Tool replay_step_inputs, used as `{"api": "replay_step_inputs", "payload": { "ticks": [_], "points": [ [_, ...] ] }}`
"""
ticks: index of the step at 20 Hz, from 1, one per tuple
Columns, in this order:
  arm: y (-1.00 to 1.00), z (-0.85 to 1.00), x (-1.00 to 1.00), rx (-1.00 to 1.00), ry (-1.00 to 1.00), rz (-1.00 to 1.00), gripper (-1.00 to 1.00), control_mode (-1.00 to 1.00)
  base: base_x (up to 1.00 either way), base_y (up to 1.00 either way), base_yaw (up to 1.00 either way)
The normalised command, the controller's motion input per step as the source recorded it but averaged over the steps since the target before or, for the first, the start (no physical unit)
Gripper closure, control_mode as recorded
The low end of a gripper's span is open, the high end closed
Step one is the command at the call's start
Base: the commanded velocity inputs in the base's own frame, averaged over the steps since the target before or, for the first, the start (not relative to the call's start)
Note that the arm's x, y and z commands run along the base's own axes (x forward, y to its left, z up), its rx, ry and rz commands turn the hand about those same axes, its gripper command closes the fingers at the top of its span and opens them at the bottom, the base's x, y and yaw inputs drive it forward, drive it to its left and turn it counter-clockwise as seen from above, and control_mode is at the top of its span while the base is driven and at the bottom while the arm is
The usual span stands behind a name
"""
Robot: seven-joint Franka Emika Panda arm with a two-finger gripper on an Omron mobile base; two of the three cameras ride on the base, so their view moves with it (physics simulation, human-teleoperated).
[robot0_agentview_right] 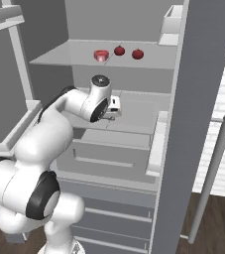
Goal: Place one tomato and one steak in each tupperware on the nearby counter, to pack two identical lunches.
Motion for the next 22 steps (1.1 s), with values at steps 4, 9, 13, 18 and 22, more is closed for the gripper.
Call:
{"api": "replay_step_inputs", "payload": {
  "ticks": [4,9,13,18,22],
  "points": [
    [0.0,-0.1,0.07,-0.06,0.0,0.17,-1.0,-1.0,0.0,0.0,0.0],
    [0.0,-0.21,0.08,-0.03,-0.05,0.22,-1.0,-1.0,0.0,0.0,0.0],
    [0.0,-0.23,0.35,-0.01,-0.01,0.13,-1.0,-1.0,0.0,0.0,0.0],
    [0.0,-0.12,0.39,0.0,-0.02,0.03,-1.0,-1.0,0.0,0.0,0.0],
    [0.11,-0.01,0.44,0.0,0.0,0.0,-1.0,-1.0,0.0,0.0,0.0]
  ]
}}
